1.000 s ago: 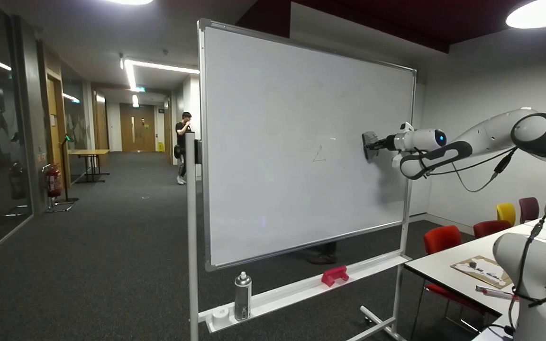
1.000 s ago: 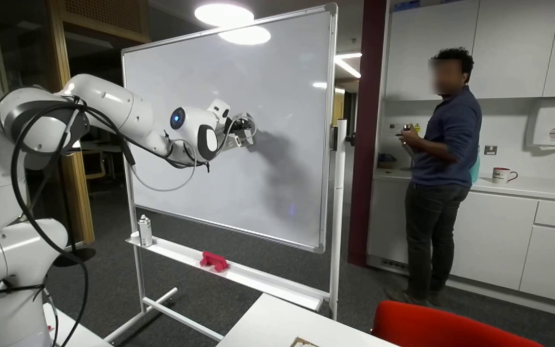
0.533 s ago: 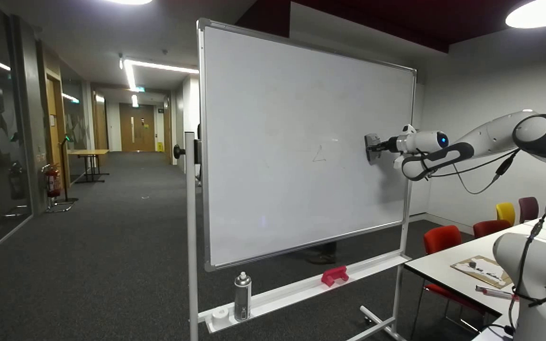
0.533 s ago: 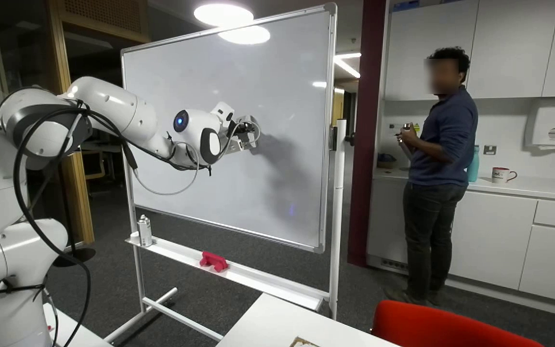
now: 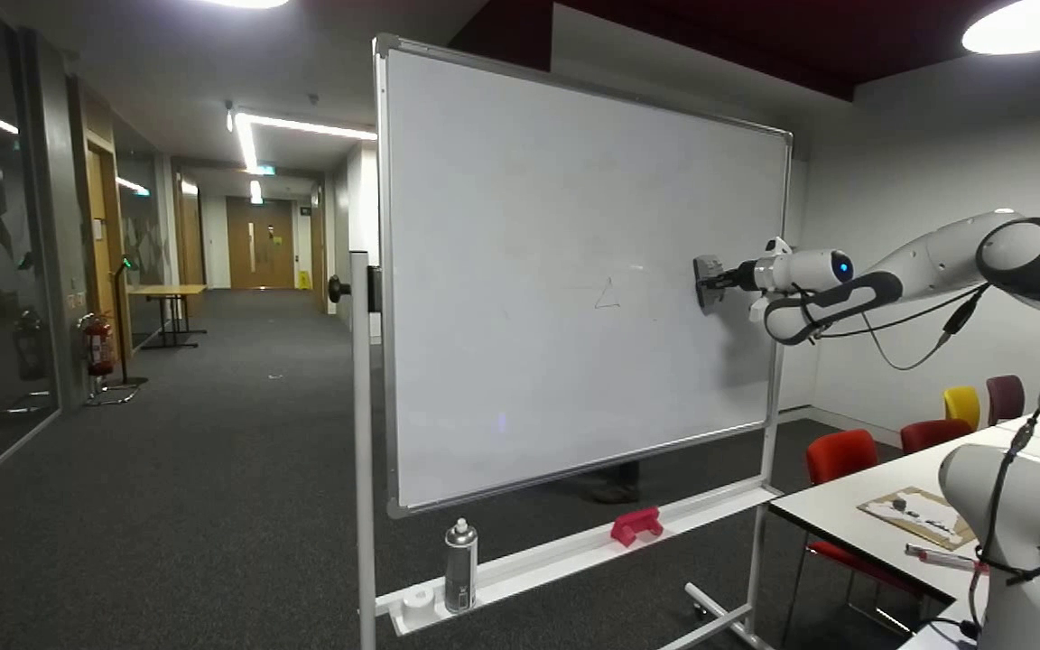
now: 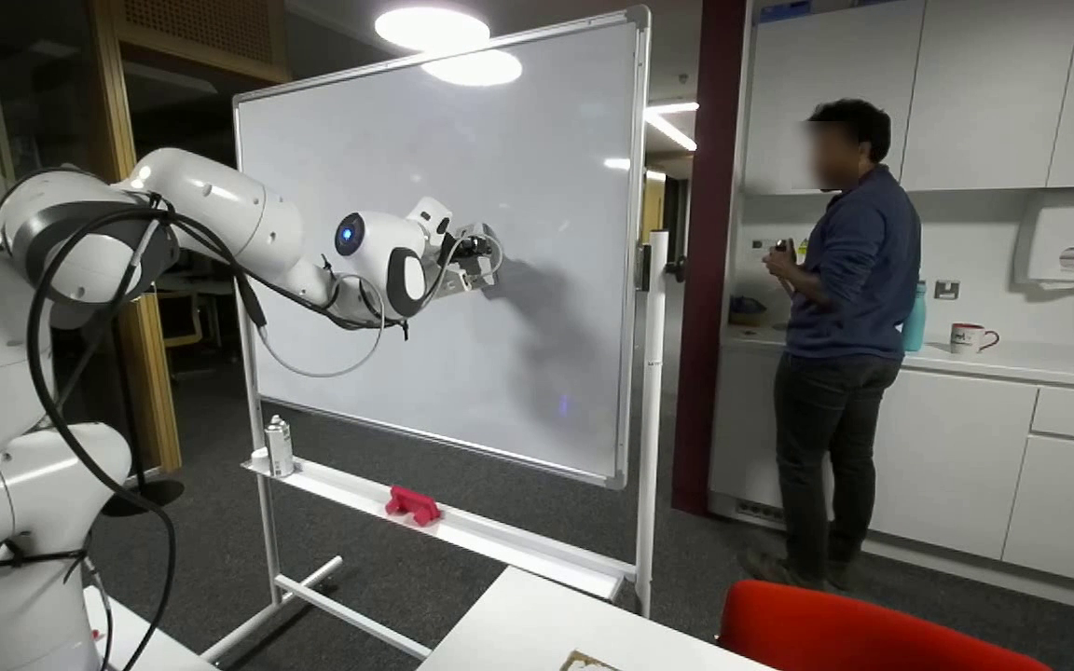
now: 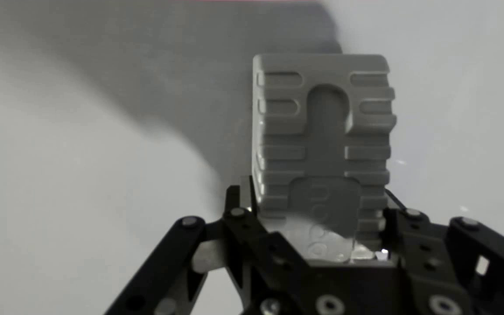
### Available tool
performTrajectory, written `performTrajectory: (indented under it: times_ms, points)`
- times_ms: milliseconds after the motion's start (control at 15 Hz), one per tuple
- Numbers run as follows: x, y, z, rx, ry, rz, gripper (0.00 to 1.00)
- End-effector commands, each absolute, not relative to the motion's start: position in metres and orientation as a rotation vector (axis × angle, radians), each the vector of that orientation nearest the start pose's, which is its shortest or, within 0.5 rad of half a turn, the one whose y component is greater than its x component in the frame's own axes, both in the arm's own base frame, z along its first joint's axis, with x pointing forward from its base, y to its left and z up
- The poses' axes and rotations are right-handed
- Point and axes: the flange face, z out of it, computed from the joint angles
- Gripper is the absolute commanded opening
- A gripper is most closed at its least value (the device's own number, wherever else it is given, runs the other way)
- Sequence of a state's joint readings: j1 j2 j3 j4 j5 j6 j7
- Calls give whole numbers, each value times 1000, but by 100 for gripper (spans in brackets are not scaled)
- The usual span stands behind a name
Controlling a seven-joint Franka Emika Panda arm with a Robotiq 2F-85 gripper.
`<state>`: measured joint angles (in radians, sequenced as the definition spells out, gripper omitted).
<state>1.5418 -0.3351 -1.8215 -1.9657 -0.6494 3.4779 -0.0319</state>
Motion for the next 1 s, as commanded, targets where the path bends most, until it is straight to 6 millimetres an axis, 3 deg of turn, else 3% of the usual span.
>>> performTrajectory:
  times_ms: [0, 333, 400, 467, 933]
  points:
    - [569, -143, 586, -2561, -544, -2167, 35]
    - [569, -111, 576, -2583, -739, -2138, 35]
    - [569, -110, 576, -2580, -739, -2137, 35]
    - [568, -133, 580, -2584, -630, -2152, 60]
    - [568, -128, 578, -2589, -649, -2145, 60]
